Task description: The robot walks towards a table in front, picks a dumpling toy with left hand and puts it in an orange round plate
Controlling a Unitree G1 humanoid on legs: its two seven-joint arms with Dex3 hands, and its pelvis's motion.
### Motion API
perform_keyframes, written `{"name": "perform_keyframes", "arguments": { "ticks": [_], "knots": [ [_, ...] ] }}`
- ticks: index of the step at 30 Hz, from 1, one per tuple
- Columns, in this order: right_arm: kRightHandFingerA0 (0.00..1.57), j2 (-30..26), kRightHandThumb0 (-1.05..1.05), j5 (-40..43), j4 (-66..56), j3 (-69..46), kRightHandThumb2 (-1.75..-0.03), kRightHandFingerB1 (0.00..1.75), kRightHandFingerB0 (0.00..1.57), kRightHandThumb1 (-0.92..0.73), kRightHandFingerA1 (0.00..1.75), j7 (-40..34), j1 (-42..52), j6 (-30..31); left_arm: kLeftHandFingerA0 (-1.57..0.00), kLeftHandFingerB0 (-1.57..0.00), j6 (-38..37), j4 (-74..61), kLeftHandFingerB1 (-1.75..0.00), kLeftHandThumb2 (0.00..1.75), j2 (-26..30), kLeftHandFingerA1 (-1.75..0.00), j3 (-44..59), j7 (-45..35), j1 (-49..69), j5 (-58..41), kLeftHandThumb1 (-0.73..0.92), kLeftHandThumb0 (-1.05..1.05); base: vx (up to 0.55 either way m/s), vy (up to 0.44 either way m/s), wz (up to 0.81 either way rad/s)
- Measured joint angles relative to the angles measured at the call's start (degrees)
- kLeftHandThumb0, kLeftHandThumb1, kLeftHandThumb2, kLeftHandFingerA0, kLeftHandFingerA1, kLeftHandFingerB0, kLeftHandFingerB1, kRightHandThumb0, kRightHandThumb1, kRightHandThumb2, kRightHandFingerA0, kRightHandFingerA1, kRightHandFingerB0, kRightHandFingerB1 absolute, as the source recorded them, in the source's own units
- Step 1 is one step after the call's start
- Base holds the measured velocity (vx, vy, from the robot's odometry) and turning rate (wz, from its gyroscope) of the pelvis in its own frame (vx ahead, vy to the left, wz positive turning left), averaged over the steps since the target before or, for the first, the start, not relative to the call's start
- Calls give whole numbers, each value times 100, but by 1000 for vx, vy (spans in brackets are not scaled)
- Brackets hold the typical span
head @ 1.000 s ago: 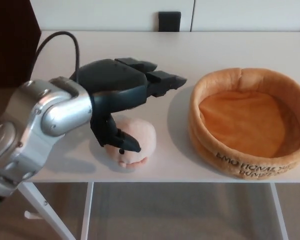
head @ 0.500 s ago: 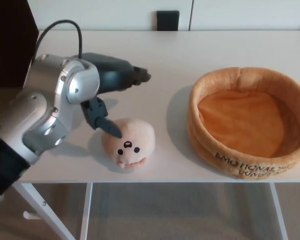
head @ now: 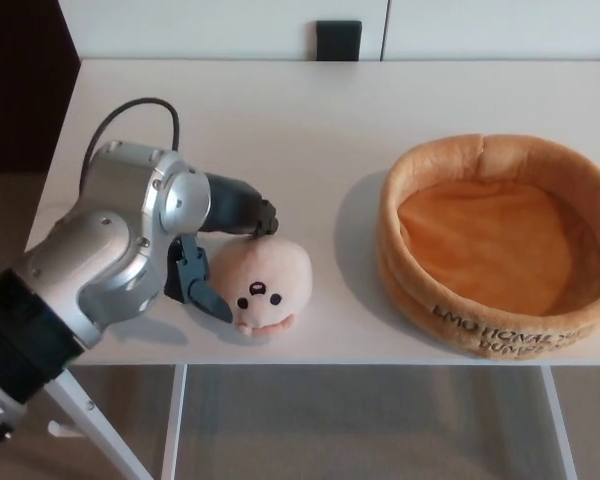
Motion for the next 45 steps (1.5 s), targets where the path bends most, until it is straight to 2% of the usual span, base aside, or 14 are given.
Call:
{"name": "perform_keyframes", "arguments": {
  "ticks": [10,14,15,19,21,24,25,26,29,34,37,39,43,45],
  "knots": [
    [76,0,-50,2,2,-3,-73,41,25,-46,106,39,-32,17,0,0,35,-67,0,55,-225,0,-120,250,236,436,43,-90,0,0,0],
    [68,0,-51,3,3,-4,-74,42,24,-44,90,41,-33,19,0,0,-34,-143,0,59,-263,0,-137,679,466,681,41,-88,0,0,0],
    [67,0,-45,3,3,-4,-58,31,29,-55,99,41,-33,19,0,0,-62,-157,-10,84,-275,0,-138,795,524,729,42,-70,0,0,0],
    [67,0,-45,0,2,3,-58,31,29,-56,116,41,-44,19,0,0,-168,-172,-13,83,-348,-9,-163,1269,728,926,42,-72,0,0,0],
    [77,1,-50,-1,2,8,-72,40,23,-45,108,41,-48,19,-84,0,-204,-165,-25,70,-382,-96,-210,1480,808,1032,35,-43,0,0,0],
    [77,1,-49,0,1,7,-72,40,23,-45,109,41,-56,19,-91,-3,-249,-140,-45,84,-448,-105,-241,1839,969,1153,35,-22,0,0,0],
    [68,2,-45,1,1,5,-57,31,29,-55,108,41,-57,19,-76,-62,-253,-127,-41,58,-470,-143,-243,1944,1022,1184,54,-26,0,0,0],
    [68,2,-45,2,1,4,-58,31,29,-56,113,41,-58,19,-70,-78,-266,-87,-54,60,-508,-150,-250,2120,1086,1244,57,-30,0,0,0],
    [76,2,-52,2,-2,4,-75,42,25,-49,107,41,-70,19,-68,-68,-287,46,-88,62,-616,-162,-267,2525,1162,1368,71,-32,0,0,0],
    [72,2,-49,2,-4,6,-58,31,30,-60,93,41,-82,19,-65,-59,-349,280,-119,55,-742,-171,-256,3161,1260,1489,72,-23,0,0,0],
    [80,2,-46,2,-8,8,-59,30,29,-62,77,41,-111,19,-74,-80,-444,404,-54,59,-812,-168,-164,3541,1358,1486,70,-25,0,0,0],
    [75,2,-52,3,-9,6,-79,42,21,-49,75,41,-123,19,-73,-77,-532,469,-88,57,-846,-169,-58,3776,1441,1466,69,-23,0,0,0],
    [73,2,-48,3,-8,6,-59,30,30,-63,72,42,-128,19,-77,-87,-738,535,-62,62,-988,-144,326,4210,1682,1340,66,-25,0,0,0],
    [71,2,-54,3,-8,7,-82,44,22,-50,73,44,-129,19,-87,-90,-845,539,-63,63,-1118,-137,641,4410,1858,1211,69,-25,0,0,0]
  ]
}}
